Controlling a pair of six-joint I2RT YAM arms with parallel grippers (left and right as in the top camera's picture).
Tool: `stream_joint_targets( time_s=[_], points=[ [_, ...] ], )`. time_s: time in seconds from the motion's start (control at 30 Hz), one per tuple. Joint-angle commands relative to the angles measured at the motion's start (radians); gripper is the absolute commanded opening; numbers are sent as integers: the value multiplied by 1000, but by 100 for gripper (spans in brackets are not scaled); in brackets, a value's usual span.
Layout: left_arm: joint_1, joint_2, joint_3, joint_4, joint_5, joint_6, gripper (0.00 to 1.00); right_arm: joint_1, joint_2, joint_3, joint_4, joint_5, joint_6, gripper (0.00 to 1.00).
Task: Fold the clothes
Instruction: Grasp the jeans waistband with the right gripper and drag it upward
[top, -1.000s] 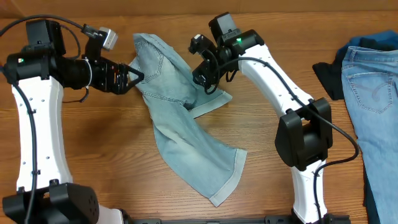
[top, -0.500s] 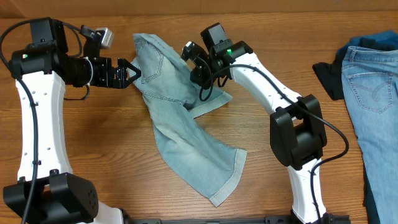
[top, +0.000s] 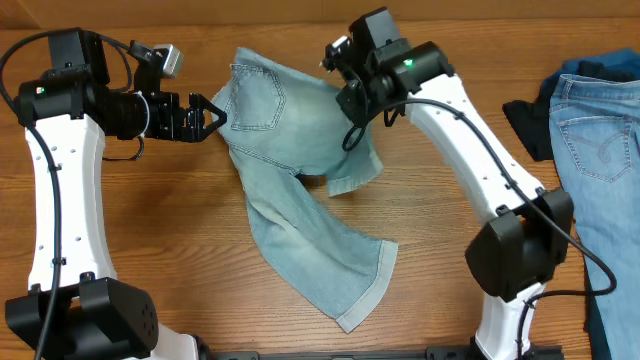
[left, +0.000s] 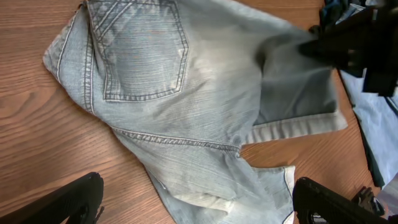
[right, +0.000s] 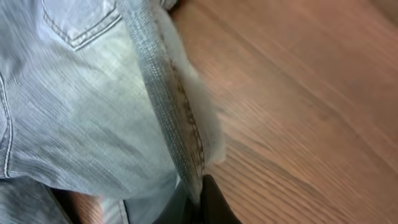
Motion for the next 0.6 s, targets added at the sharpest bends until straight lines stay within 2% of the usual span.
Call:
stream_joint_targets(
  time_s=[0.0,0.2,0.4,0.43,0.47,0.5,0.57],
  points=[
    [-8,0,10,1,-2,-13,100,-55,-19,18,4,41,8,4],
    [-8,0,9,17,-2,-13,100,-230,-18,18,22,-42,0,4],
    [-8,0,10,23,-3,-13,100,-344,38,16,146,-104,-7,4],
    [-8,0,10,27,-3,-13,100,-359,67,13,170,-101,-7,42],
    [-8,0,10,31,-3,-13,100,-365,82,12,180,-88,-7,49],
    [-8,0,9,39,-3,-13,100,-372,98,12,190,-53,-6,61],
    [-8,0,10,58,-3,-13,100,-385,118,12,212,30,4,64]
  ],
)
